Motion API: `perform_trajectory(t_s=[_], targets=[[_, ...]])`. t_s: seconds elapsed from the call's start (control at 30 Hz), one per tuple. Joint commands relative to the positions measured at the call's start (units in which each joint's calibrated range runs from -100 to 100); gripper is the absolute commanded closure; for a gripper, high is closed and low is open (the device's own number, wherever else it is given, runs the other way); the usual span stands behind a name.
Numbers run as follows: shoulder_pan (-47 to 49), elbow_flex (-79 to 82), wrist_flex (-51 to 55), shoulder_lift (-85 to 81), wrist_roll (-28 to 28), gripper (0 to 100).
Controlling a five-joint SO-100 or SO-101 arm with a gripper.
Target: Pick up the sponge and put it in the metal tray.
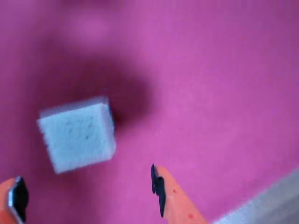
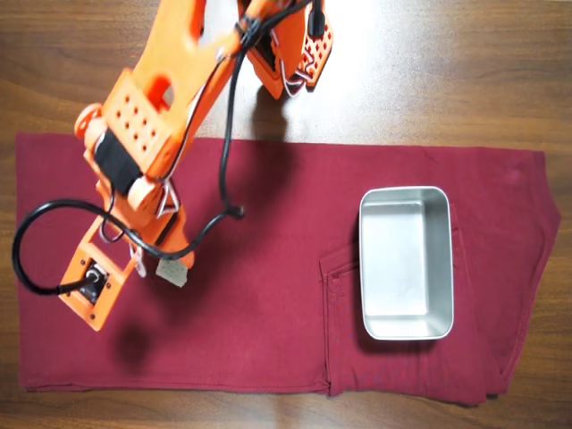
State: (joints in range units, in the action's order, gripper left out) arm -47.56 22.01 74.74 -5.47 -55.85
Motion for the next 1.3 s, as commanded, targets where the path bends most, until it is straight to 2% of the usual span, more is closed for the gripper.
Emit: perform_trajectory(t_s=[0.0,0.2,0.37,0.87,1.07,1.1,1.17,1.27], targets=[[1.40,-3.03,-5.35,3.83,1.22,65],[4.28,-3.03,-10.89,9.24,2.78,65],[5.43,-3.03,-13.10,11.99,3.61,69],[5.04,-3.21,-14.58,14.57,3.91,62],[5.23,-3.57,-15.31,15.72,4.20,73],[5.23,-3.57,-15.31,15.90,4.20,79],[5.33,-3.57,-15.31,15.99,4.59,98],[5.43,-3.57,-13.75,15.54,5.18,100]])
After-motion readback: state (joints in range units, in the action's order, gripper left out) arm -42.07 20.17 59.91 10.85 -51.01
